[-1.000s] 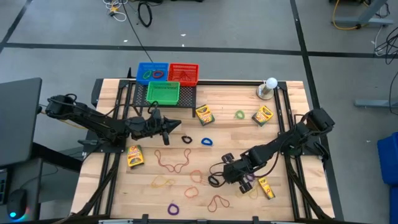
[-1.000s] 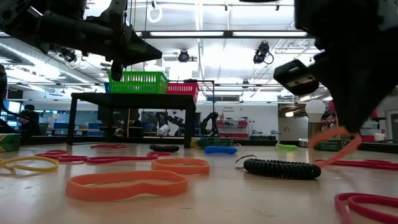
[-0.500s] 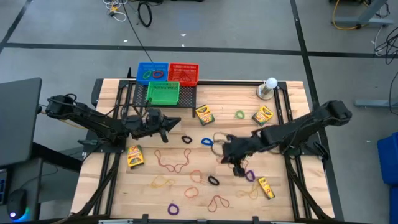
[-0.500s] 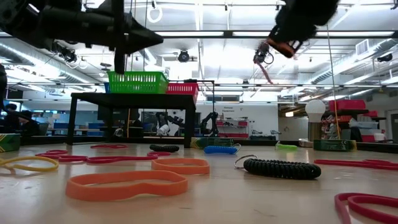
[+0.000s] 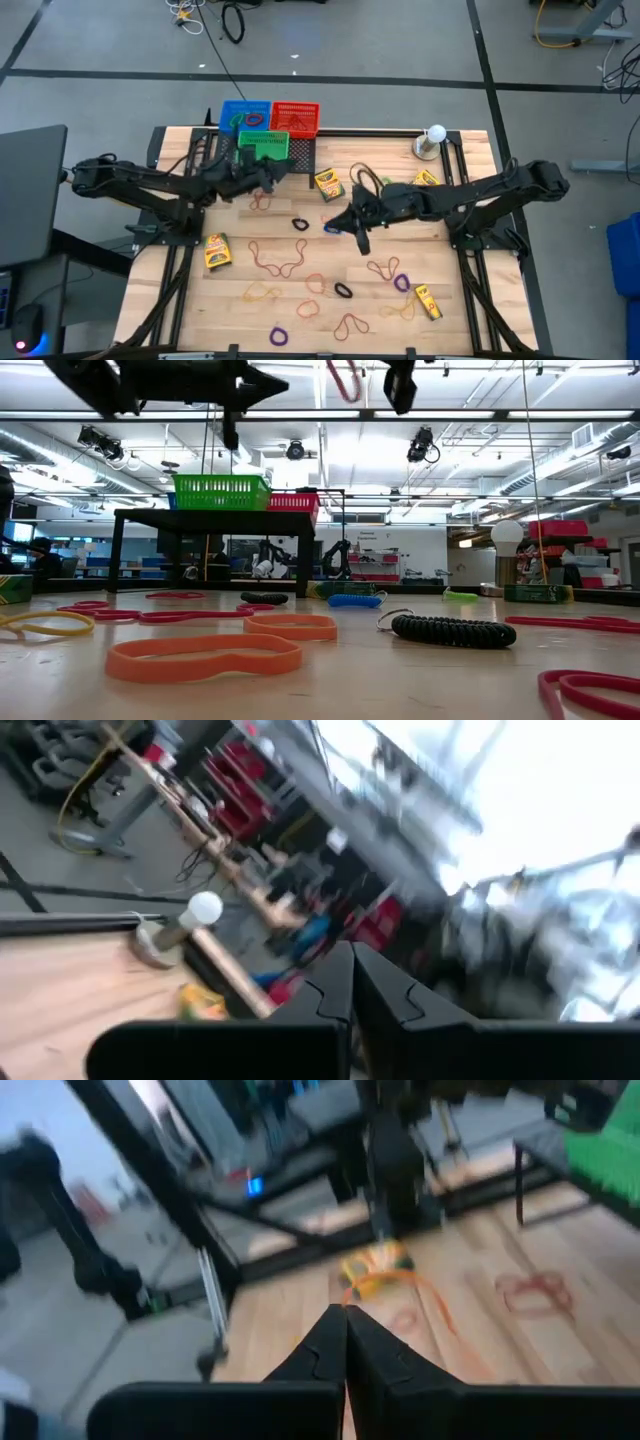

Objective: Pick & Place Office Desk Supplies
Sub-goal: Put the orange rubber band into the red bin, then put the crayon box into the green bin

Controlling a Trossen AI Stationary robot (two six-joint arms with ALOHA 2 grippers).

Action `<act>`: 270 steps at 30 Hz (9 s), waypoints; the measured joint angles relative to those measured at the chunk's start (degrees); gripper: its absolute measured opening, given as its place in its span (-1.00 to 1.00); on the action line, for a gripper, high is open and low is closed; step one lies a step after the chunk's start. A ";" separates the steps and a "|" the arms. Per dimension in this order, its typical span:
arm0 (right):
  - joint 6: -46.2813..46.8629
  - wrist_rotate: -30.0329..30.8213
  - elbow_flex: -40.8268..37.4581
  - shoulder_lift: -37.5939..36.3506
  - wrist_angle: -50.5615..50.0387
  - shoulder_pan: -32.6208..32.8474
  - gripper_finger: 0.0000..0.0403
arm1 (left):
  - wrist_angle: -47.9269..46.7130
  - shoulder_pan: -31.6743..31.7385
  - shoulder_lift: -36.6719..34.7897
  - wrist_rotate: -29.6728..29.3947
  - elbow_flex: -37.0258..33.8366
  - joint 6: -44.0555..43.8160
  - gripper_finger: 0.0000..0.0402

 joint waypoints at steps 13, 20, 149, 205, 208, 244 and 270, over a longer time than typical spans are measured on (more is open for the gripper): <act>3.97 -6.84 0.00 0.01 23.82 -4.11 -0.98 | -15.29 0.25 0.02 21.88 9.76 15.74 -0.71; 3.26 -9.87 0.00 0.01 26.68 -4.24 -0.98 | -15.72 -1.04 0.02 27.81 11.74 15.23 -0.18; -3.48 -0.03 0.00 0.05 19.41 -3.03 -0.96 | -79.41 36.39 25.67 11.24 53.82 42.91 -0.26; -6.27 -0.08 0.00 0.05 19.44 -3.25 -0.96 | -97.78 46.51 28.59 28.72 60.96 22.57 -0.12; -6.45 -0.08 0.00 0.05 19.43 -3.25 -0.96 | -98.51 44.66 28.59 26.06 60.96 29.64 -0.26; -5.46 5.85 0.00 0.05 10.58 -6.94 -0.98 | -111.87 0.06 -17.06 14.70 31.61 29.33 -0.95; -9.22 0.24 0.00 0.02 10.24 -7.45 -0.98 | -99.99 -51.38 1.29 4.96 9.60 -27.07 -0.70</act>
